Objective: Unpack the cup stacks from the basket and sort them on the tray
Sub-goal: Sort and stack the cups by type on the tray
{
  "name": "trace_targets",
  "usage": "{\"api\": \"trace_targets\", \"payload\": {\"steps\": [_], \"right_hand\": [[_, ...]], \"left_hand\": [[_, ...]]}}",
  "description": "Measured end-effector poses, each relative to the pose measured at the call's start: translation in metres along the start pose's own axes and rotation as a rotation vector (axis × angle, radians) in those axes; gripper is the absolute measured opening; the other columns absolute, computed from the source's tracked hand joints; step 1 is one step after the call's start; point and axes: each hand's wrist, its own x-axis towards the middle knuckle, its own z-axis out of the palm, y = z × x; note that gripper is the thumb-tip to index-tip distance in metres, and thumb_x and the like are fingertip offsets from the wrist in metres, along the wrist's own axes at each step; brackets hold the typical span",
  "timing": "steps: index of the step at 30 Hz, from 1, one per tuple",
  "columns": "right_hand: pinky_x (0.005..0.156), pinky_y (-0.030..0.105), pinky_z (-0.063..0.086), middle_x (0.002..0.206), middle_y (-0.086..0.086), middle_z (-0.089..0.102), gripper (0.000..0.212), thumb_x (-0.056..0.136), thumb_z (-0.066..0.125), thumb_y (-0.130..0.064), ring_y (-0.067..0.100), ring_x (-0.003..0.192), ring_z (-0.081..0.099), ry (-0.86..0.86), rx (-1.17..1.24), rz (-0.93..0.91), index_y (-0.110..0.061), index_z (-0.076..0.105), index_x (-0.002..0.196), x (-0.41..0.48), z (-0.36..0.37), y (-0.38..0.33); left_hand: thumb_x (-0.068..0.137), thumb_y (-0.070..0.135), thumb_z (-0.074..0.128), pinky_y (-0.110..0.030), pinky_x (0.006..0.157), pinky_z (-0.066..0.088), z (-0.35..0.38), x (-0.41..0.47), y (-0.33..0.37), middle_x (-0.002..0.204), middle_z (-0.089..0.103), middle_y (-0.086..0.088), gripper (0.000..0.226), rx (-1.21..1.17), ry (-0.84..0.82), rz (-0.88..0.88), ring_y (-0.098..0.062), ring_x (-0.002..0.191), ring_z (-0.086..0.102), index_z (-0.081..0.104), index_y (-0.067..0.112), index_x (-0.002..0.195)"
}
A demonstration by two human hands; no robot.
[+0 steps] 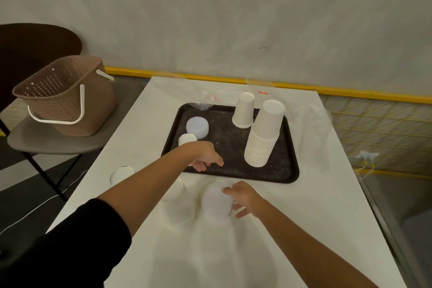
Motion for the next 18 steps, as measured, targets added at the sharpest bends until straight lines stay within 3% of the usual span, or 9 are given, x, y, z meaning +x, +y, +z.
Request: {"api": "trace_targets", "payload": {"steps": [4,7,10,12,14,18], "right_hand": [[0.076,0.036,0.052,0.129,0.011,0.048,0.053,0.09,0.056,-0.033,0.023,0.094,0.053,-0.037,-0.006,-0.057,-0.011,0.039,0.135,0.003,-0.005,0.003],[0.067,0.032,0.05,0.099,0.007,0.055,0.029,0.091,0.055,-0.031,0.019,0.077,0.053,-0.066,-0.029,-0.117,-0.012,0.051,0.113,0.005,-0.012,0.002],[0.065,0.03,0.047,0.077,0.001,0.049,0.014,0.091,0.054,-0.028,0.02,0.076,0.052,-0.073,-0.052,-0.143,-0.015,0.05,0.094,0.009,-0.019,-0.002],[0.061,0.029,0.046,0.076,0.001,0.048,0.014,0.091,0.056,-0.027,0.019,0.072,0.051,-0.077,-0.062,-0.161,-0.014,0.05,0.095,0.013,-0.022,-0.004],[0.058,0.028,0.045,0.076,0.003,0.05,0.011,0.089,0.058,-0.025,0.017,0.065,0.049,-0.084,-0.074,-0.189,-0.016,0.052,0.089,0.018,-0.024,-0.007],[0.067,0.03,0.048,0.098,0.008,0.053,0.022,0.088,0.06,-0.026,0.023,0.084,0.053,-0.117,-0.163,-0.243,-0.015,0.055,0.107,0.028,-0.022,-0.015]], "left_hand": [[0.088,0.027,0.061,-0.03,0.092,0.051,0.013,-0.012,0.0,0.121,0.056,-0.007,0.043,-0.192,0.131,0.037,-0.022,0.107,0.059,0.051,0.009,0.125],[0.09,0.024,0.056,-0.031,0.09,0.048,0.033,-0.032,-0.003,0.104,0.054,-0.008,0.015,-0.298,0.209,0.081,-0.022,0.094,0.058,0.057,0.011,0.098],[0.092,0.024,0.052,-0.034,0.095,0.046,0.055,-0.05,-0.011,0.098,0.051,-0.007,0.01,-0.335,0.304,0.053,-0.026,0.099,0.06,0.053,0.014,0.088],[0.09,0.025,0.055,-0.033,0.097,0.048,0.068,-0.057,-0.02,0.099,0.056,-0.007,0.011,-0.431,0.35,-0.009,-0.026,0.104,0.062,0.058,0.015,0.089],[0.089,0.027,0.058,-0.032,0.094,0.051,0.082,-0.06,-0.03,0.101,0.062,-0.007,0.019,-0.537,0.347,-0.083,-0.022,0.096,0.065,0.058,0.012,0.1],[0.089,0.03,0.057,-0.027,0.082,0.053,0.112,-0.06,-0.05,0.102,0.062,-0.006,0.033,-0.666,0.295,-0.177,-0.018,0.086,0.063,0.056,0.008,0.113]]}}
